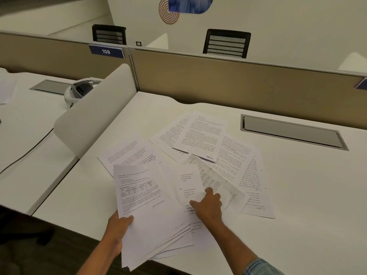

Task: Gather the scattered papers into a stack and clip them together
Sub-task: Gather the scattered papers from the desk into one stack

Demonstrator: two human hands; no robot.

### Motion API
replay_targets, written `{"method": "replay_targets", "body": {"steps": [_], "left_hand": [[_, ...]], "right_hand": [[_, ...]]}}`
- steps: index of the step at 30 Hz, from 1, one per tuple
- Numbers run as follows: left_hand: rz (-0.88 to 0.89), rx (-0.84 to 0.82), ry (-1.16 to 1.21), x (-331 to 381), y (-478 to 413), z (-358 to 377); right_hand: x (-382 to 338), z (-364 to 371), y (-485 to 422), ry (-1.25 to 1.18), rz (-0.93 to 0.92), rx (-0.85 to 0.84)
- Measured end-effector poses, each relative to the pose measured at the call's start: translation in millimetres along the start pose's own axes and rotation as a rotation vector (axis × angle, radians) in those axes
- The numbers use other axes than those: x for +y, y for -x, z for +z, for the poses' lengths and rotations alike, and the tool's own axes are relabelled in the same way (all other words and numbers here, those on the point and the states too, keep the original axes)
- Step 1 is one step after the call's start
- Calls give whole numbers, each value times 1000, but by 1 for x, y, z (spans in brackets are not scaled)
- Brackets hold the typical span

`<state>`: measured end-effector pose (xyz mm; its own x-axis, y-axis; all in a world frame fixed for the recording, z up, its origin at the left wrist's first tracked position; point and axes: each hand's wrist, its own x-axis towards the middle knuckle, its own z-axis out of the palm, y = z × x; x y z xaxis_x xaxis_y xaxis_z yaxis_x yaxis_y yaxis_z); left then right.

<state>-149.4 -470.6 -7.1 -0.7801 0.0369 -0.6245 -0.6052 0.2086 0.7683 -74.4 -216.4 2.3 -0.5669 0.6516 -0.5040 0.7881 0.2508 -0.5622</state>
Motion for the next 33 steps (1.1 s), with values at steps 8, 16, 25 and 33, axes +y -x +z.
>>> {"method": "replay_targets", "body": {"steps": [8, 16, 25, 33], "left_hand": [[-6, 9, -40, 2, 0, 1], [-66, -111, 123, 2, 8, -11], [-80, -284, 364, 15, 24, 6], [-83, -344, 281, 19, 21, 29]], "right_hand": [[3, -5, -3, -116, 24, -36], [17, -14, -5, -365, -73, -159], [32, -60, -12, -630, 21, -398], [22, -65, -5, -637, -80, -362]]}}
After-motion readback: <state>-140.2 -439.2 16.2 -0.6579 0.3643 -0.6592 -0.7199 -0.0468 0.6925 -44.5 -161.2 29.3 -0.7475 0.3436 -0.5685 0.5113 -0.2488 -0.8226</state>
